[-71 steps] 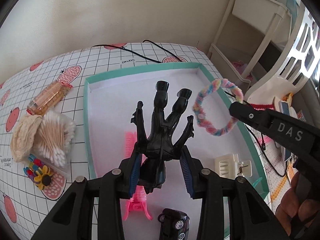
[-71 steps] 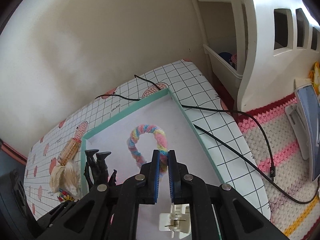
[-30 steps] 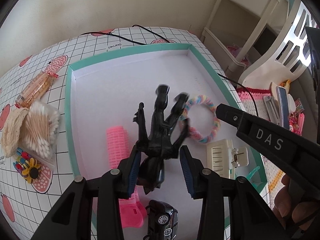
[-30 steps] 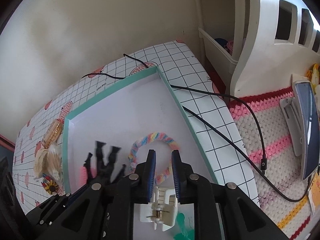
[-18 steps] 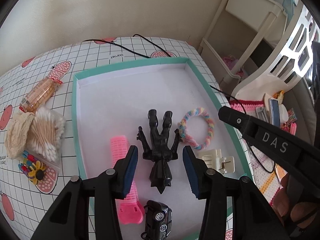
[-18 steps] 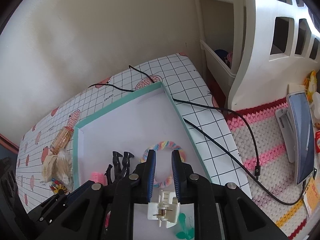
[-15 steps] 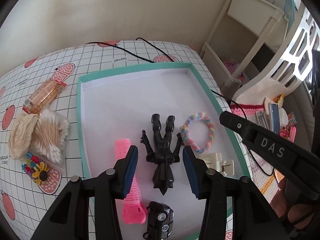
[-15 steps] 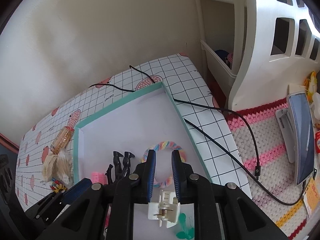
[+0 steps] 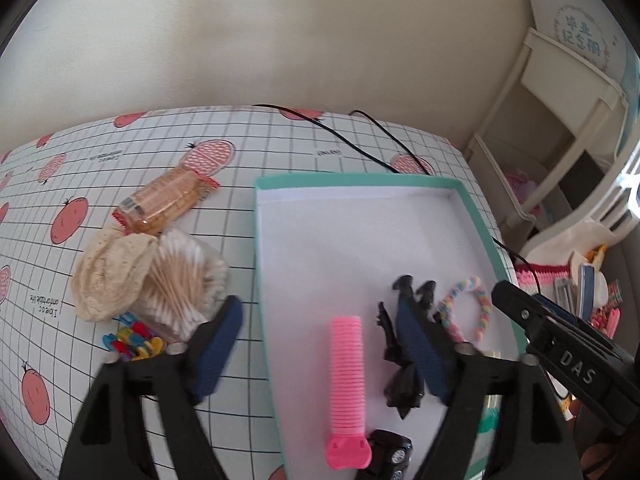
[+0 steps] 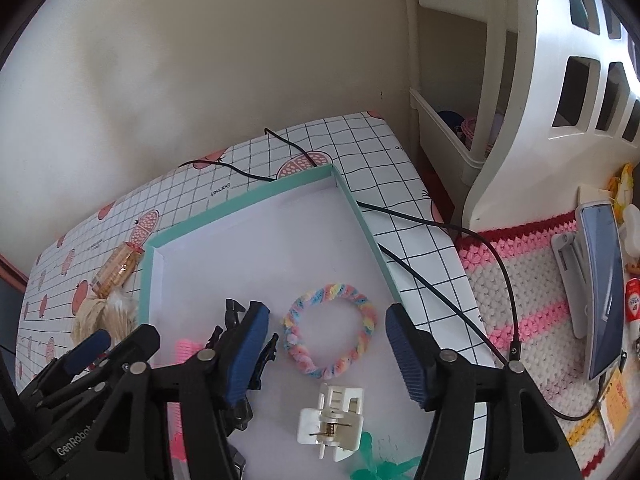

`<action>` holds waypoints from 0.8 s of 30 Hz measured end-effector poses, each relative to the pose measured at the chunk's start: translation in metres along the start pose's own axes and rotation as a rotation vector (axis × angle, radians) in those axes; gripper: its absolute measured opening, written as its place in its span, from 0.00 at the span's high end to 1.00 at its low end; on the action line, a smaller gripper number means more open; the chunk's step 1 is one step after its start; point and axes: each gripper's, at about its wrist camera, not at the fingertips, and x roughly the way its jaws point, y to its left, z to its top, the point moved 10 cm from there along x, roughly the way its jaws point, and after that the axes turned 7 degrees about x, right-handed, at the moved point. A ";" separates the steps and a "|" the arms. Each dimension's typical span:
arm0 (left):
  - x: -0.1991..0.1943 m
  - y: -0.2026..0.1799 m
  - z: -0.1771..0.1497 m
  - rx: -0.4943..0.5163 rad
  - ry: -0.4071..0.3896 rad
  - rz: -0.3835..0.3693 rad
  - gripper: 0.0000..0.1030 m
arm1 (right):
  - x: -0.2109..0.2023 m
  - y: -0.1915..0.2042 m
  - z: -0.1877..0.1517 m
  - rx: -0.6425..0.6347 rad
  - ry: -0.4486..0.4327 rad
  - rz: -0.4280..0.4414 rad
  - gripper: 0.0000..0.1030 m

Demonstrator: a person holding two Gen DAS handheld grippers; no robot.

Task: Organize objects
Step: 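Move both open tools back from the tray to the pile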

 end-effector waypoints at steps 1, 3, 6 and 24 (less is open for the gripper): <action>0.000 0.003 0.001 -0.007 -0.006 0.012 0.13 | 0.000 0.001 0.000 -0.001 0.000 0.002 0.31; -0.001 0.009 0.002 -0.018 -0.016 0.030 0.11 | 0.001 0.002 -0.001 -0.008 0.000 0.004 0.23; -0.001 0.016 0.003 -0.037 -0.028 0.039 0.04 | 0.001 0.004 -0.002 -0.015 -0.002 0.001 0.15; -0.004 0.034 0.005 -0.088 -0.047 0.078 0.02 | 0.002 0.008 -0.002 -0.020 -0.008 0.009 0.00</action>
